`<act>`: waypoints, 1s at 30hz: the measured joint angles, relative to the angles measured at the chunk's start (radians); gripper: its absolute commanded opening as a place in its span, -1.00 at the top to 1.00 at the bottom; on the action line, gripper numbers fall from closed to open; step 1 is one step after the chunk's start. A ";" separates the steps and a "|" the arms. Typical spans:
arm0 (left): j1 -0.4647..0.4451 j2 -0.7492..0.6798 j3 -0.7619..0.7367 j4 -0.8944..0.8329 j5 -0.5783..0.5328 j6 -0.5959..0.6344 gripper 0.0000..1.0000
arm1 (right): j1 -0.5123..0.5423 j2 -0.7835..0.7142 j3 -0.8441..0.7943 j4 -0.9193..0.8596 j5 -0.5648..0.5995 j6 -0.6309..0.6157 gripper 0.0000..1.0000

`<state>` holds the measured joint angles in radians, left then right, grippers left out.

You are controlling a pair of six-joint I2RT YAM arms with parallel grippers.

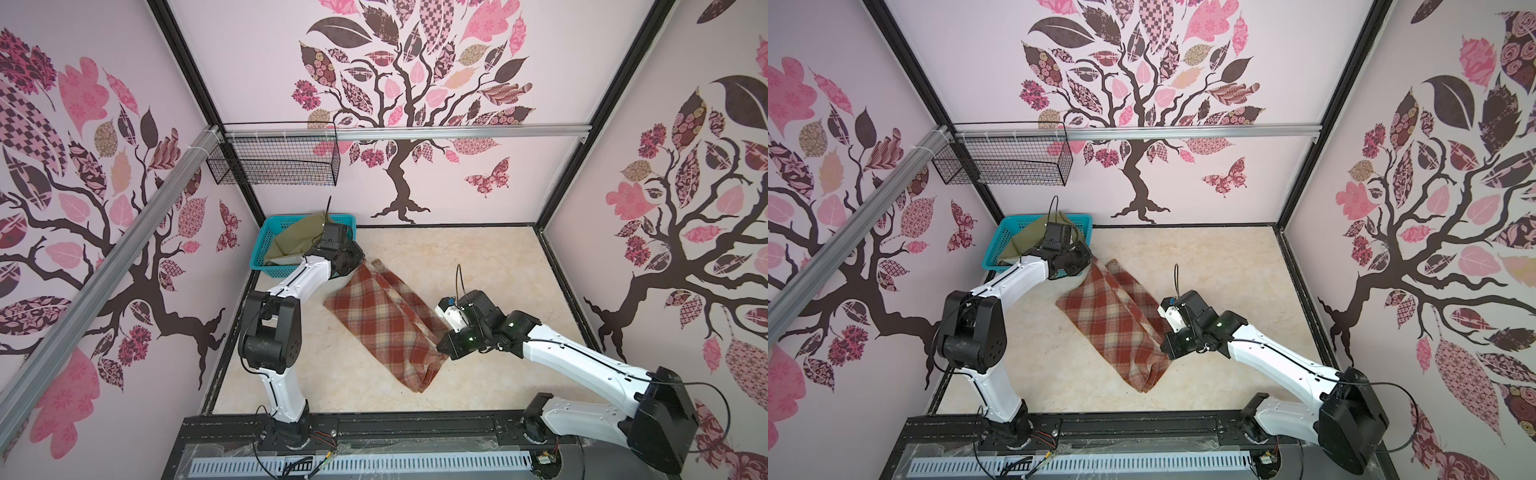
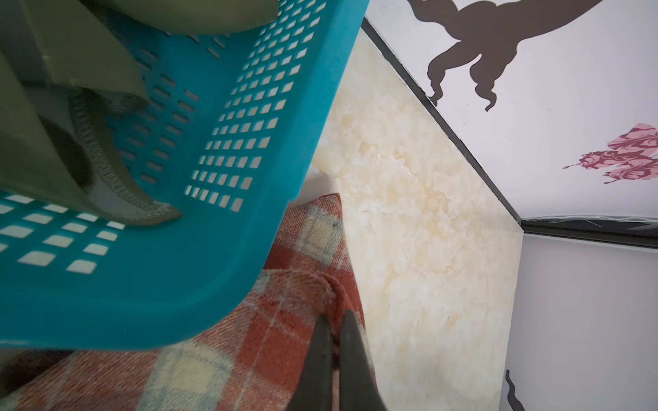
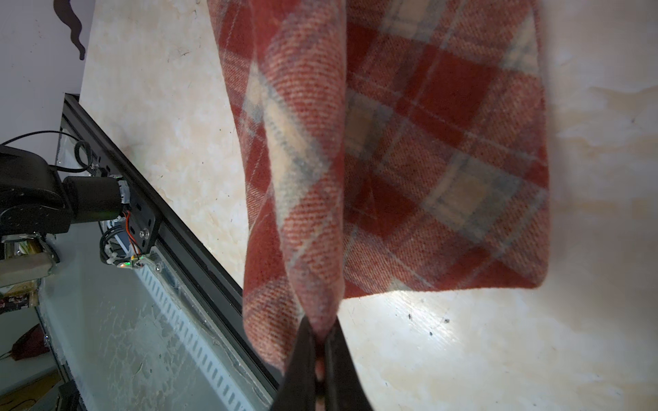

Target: Fold and stack the skirts

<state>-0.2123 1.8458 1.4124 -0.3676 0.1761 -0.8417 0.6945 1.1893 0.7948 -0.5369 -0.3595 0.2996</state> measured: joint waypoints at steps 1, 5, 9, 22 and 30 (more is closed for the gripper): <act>0.000 0.005 0.006 0.000 0.000 0.000 1.00 | -0.006 0.007 0.000 0.000 0.003 -0.004 1.00; 0.000 0.020 0.029 0.002 0.001 0.002 1.00 | -0.018 0.040 0.005 0.000 0.018 -0.013 1.00; -0.001 0.046 0.044 0.017 0.000 0.004 1.00 | -0.023 0.068 0.020 -0.001 0.031 -0.016 1.00; -0.001 0.123 0.100 0.029 -0.006 0.017 1.00 | -0.024 0.144 0.097 -0.043 0.122 -0.023 1.00; 0.000 0.164 0.112 0.039 0.005 0.019 1.00 | -0.024 0.199 0.139 -0.074 0.166 -0.039 1.00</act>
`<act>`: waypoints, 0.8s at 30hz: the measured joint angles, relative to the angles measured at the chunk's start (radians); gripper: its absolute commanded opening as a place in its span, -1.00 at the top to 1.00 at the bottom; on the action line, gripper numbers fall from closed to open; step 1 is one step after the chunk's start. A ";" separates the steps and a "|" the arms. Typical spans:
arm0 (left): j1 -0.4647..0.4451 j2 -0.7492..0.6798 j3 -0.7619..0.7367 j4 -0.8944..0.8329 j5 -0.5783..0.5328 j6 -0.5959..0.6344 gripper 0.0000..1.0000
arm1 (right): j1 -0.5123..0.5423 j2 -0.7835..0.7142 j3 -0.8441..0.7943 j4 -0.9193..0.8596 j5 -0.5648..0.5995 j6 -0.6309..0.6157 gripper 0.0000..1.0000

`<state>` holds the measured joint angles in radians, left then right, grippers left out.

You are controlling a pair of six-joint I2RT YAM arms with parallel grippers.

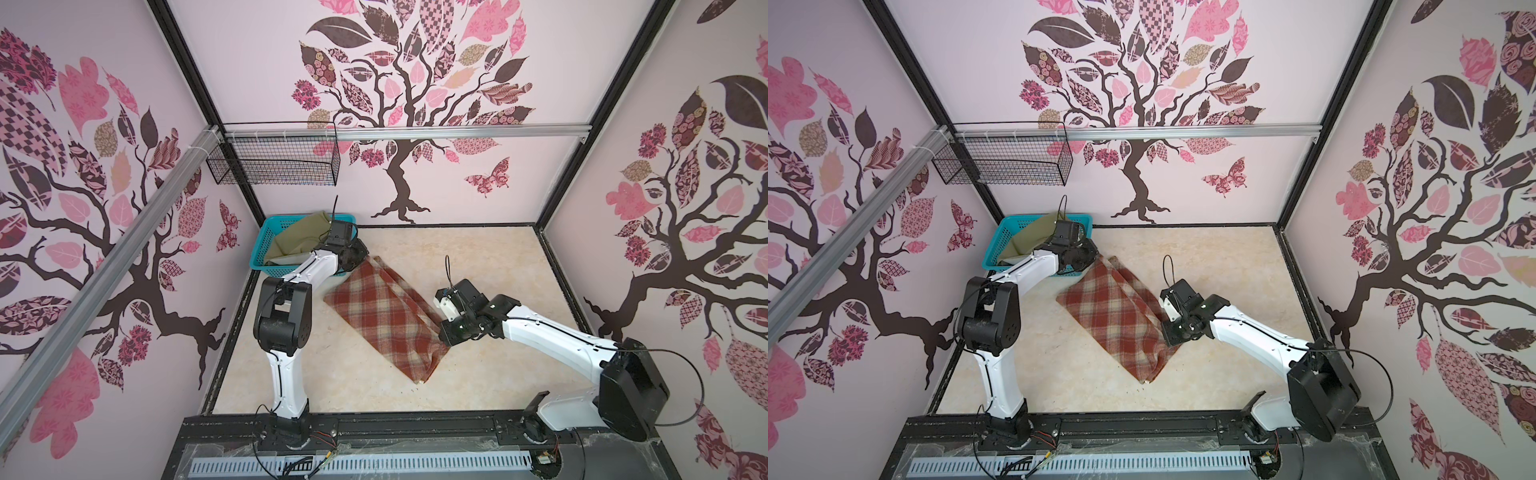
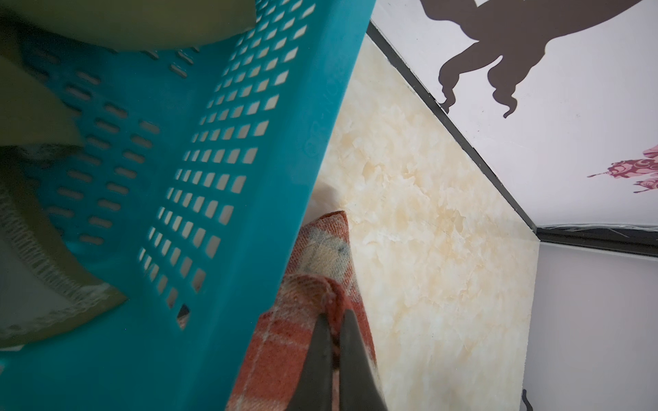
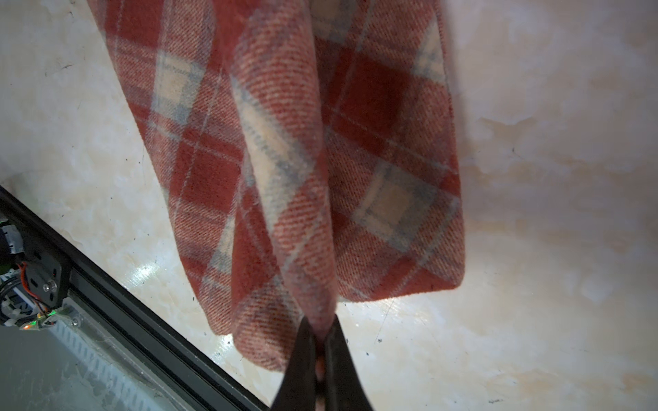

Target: Fold and stack the skirts

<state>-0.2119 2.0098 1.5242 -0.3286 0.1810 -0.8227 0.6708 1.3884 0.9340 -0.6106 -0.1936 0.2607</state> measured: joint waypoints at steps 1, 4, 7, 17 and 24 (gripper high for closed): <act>0.001 0.003 0.000 0.000 0.002 0.000 1.00 | 0.000 0.005 0.002 -0.002 0.002 -0.001 1.00; 0.002 0.011 0.000 0.006 0.008 0.000 1.00 | 0.000 0.031 0.012 -0.006 0.010 -0.007 1.00; 0.002 0.022 0.000 0.013 0.013 -0.001 1.00 | -0.003 0.062 0.016 -0.005 0.018 -0.015 0.98; 0.007 0.042 0.000 0.037 0.032 -0.002 1.00 | -0.020 0.135 0.018 0.002 0.074 -0.029 -0.07; 0.017 0.042 0.000 0.050 0.040 -0.008 1.00 | -0.020 0.141 0.016 0.008 0.098 -0.029 0.24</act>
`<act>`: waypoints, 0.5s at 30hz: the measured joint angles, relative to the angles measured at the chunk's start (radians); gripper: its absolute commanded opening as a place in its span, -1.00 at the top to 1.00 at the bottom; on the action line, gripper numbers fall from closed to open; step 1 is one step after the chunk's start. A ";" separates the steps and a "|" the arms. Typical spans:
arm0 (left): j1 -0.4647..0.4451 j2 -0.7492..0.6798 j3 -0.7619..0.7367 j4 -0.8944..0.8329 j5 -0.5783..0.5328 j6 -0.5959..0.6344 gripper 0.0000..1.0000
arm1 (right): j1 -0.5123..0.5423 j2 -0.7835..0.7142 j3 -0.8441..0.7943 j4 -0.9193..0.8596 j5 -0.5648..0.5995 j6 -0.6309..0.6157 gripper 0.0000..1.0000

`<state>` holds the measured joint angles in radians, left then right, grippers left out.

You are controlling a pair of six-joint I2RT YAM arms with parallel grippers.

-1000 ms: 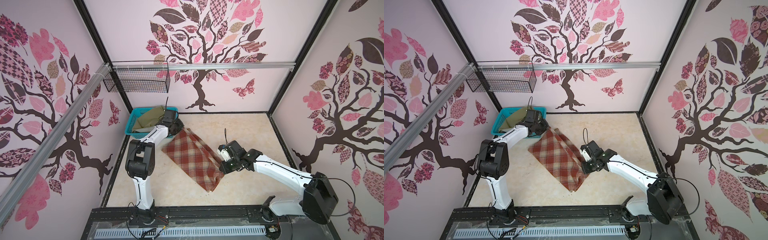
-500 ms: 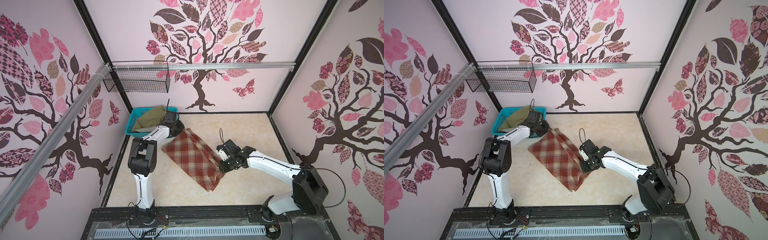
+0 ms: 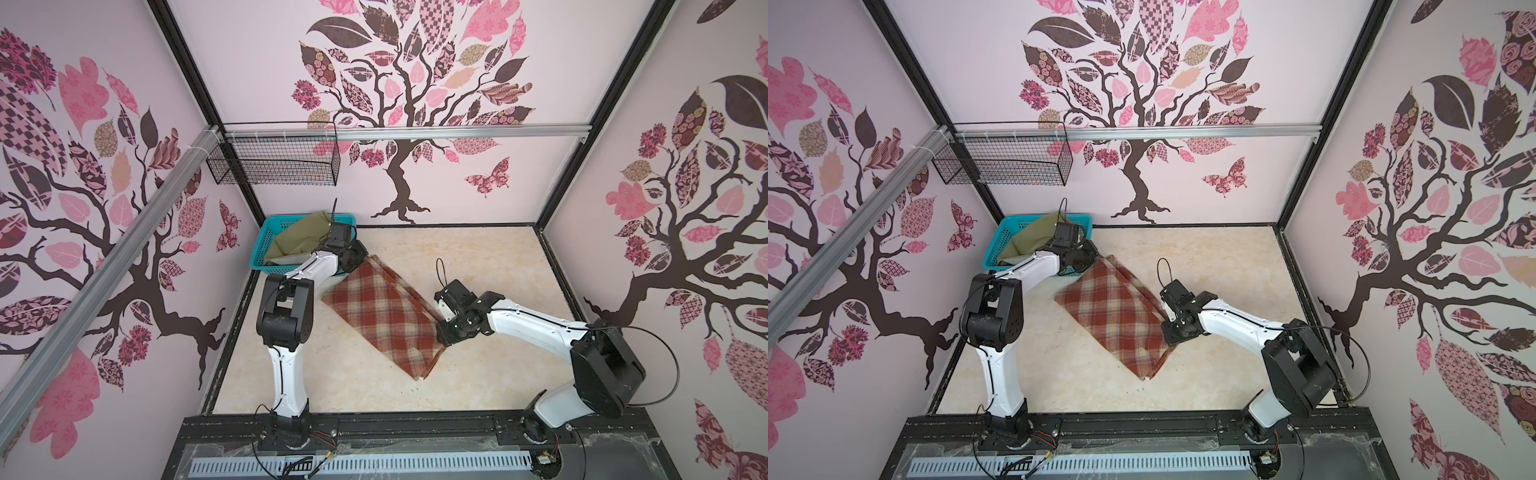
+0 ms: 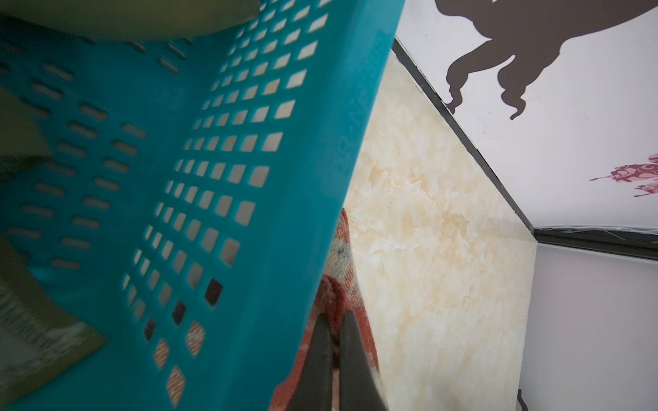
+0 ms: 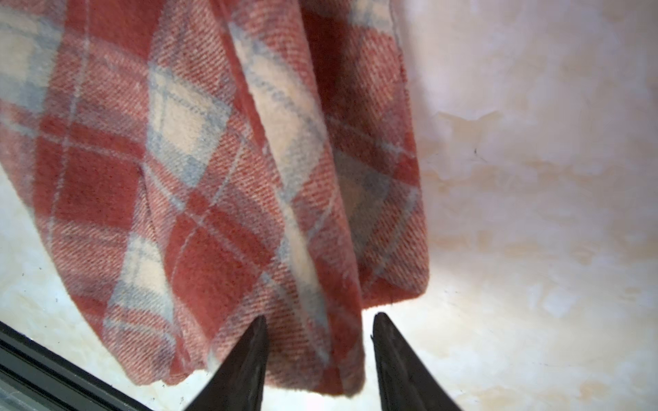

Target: Fold and stack the skirts

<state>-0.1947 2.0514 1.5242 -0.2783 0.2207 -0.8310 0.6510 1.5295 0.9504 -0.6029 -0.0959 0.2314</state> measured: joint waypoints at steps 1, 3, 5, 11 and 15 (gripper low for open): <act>0.001 0.000 0.000 0.001 0.002 0.000 1.00 | 0.000 0.003 -0.002 0.004 0.003 0.002 0.37; 0.001 0.000 0.000 0.001 0.003 -0.001 1.00 | 0.000 0.010 -0.005 0.009 0.014 0.008 0.62; 0.001 0.000 0.000 0.001 0.007 -0.003 1.00 | 0.000 0.016 -0.005 0.014 0.023 0.007 0.84; 0.002 0.000 0.000 0.002 0.009 -0.006 1.00 | 0.000 0.019 0.030 -0.026 0.069 -0.001 1.00; 0.003 0.000 0.000 0.003 0.009 -0.007 1.00 | 0.000 0.015 0.092 -0.060 0.097 -0.004 1.00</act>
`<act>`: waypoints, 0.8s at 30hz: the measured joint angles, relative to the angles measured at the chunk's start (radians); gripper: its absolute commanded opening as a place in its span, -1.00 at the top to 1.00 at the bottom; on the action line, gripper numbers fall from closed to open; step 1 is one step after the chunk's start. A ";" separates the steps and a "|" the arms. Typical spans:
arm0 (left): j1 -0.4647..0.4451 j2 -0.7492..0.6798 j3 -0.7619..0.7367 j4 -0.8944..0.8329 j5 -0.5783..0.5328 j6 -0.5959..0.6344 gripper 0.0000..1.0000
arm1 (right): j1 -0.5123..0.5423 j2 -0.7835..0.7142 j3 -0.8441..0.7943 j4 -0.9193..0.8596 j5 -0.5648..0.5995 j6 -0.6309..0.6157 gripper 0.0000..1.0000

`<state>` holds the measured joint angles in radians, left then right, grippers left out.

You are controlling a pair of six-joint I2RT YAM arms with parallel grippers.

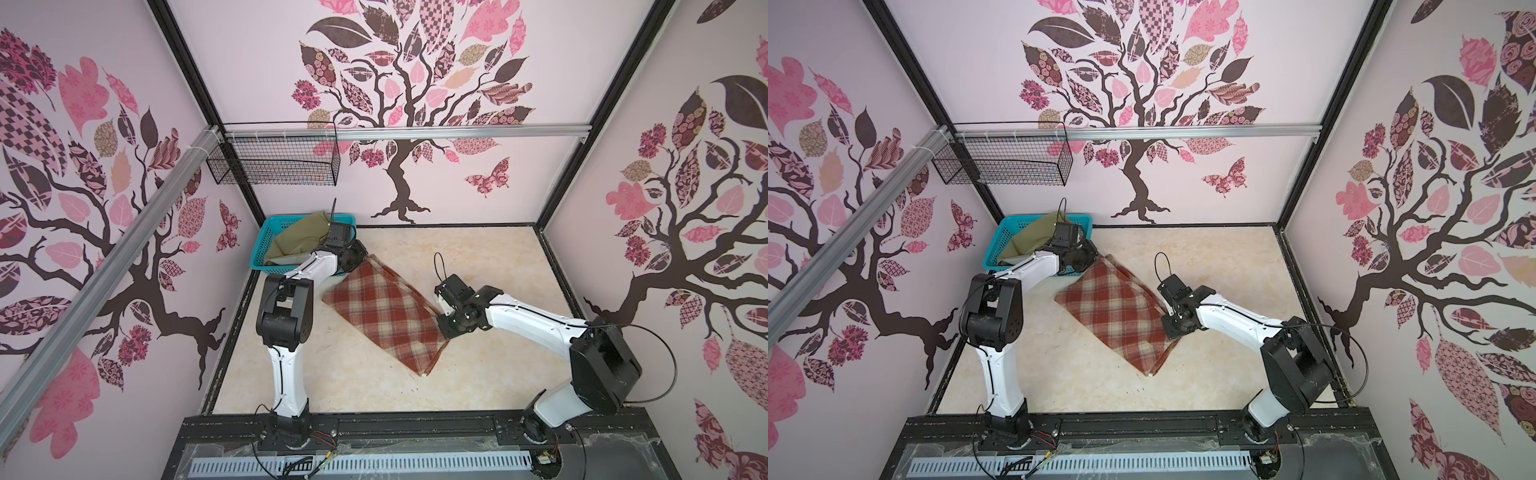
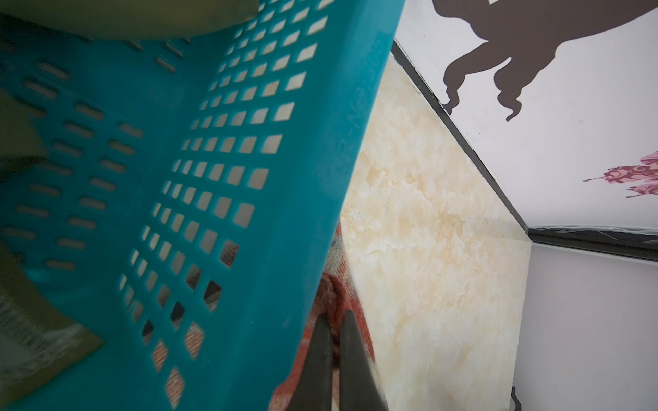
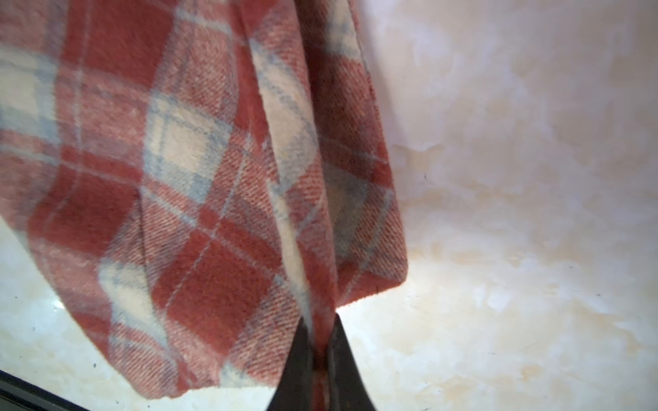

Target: Fold and stack the skirts

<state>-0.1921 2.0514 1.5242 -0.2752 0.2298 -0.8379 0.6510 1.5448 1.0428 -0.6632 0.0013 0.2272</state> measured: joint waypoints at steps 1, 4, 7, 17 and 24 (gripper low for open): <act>0.000 0.000 0.000 0.001 0.000 0.000 1.00 | 0.000 0.000 0.008 -0.005 0.004 0.000 1.00; 0.001 0.000 0.000 0.003 0.000 -0.001 1.00 | 0.000 -0.002 0.017 -0.017 0.016 0.000 1.00; 0.001 0.000 0.000 0.004 0.000 -0.002 1.00 | 0.000 -0.002 0.018 -0.027 0.035 0.000 1.00; 0.001 -0.001 0.000 0.005 -0.004 -0.003 1.00 | 0.000 -0.002 0.018 -0.031 0.116 0.004 1.00; 0.001 -0.001 0.000 0.010 -0.004 -0.005 1.00 | 0.000 -0.002 0.019 -0.036 0.179 0.008 1.00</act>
<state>-0.1913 2.0502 1.5242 -0.2657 0.2260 -0.8425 0.6510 1.5433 1.0618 -0.6991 0.1806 0.2356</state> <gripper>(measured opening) 0.048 0.083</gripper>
